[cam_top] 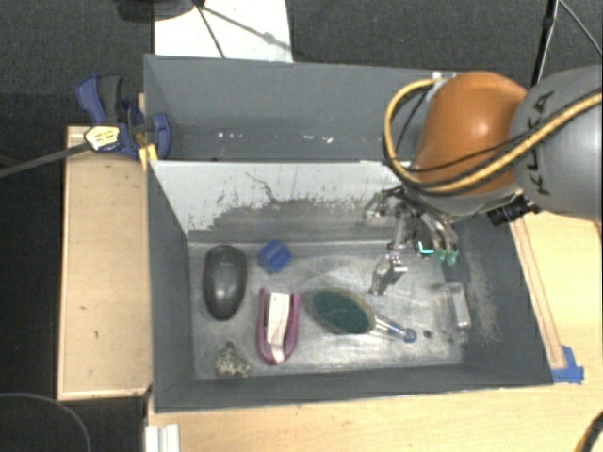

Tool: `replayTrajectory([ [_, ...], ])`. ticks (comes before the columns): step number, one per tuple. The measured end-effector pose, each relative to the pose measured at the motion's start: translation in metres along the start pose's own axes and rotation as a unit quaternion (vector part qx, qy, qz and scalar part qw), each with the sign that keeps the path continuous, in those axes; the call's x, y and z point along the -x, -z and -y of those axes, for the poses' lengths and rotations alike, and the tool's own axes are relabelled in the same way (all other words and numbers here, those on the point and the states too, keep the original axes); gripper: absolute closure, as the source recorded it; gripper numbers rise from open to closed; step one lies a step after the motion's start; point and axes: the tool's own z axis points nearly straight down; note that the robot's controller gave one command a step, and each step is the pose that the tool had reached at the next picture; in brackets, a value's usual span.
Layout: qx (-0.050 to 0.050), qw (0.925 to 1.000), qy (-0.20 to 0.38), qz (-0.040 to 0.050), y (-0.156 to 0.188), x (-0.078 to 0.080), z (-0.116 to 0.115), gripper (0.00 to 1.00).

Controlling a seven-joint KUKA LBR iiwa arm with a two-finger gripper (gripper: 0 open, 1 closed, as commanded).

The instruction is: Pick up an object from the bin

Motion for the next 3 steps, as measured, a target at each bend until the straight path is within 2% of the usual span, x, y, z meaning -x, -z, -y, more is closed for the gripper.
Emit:
replayTrajectory([
  [1,0.002,0.994,-0.109,0.0064,-0.113,-0.05,-0.024,0.0],
  [2,0.001,0.9763,-0.216,0.0048,-0.084,-0.052,-0.055,0.0],
  [3,-0.001,0.948,-0.318,0.0025,-0.078,-0.076,0.044,0.0],
])
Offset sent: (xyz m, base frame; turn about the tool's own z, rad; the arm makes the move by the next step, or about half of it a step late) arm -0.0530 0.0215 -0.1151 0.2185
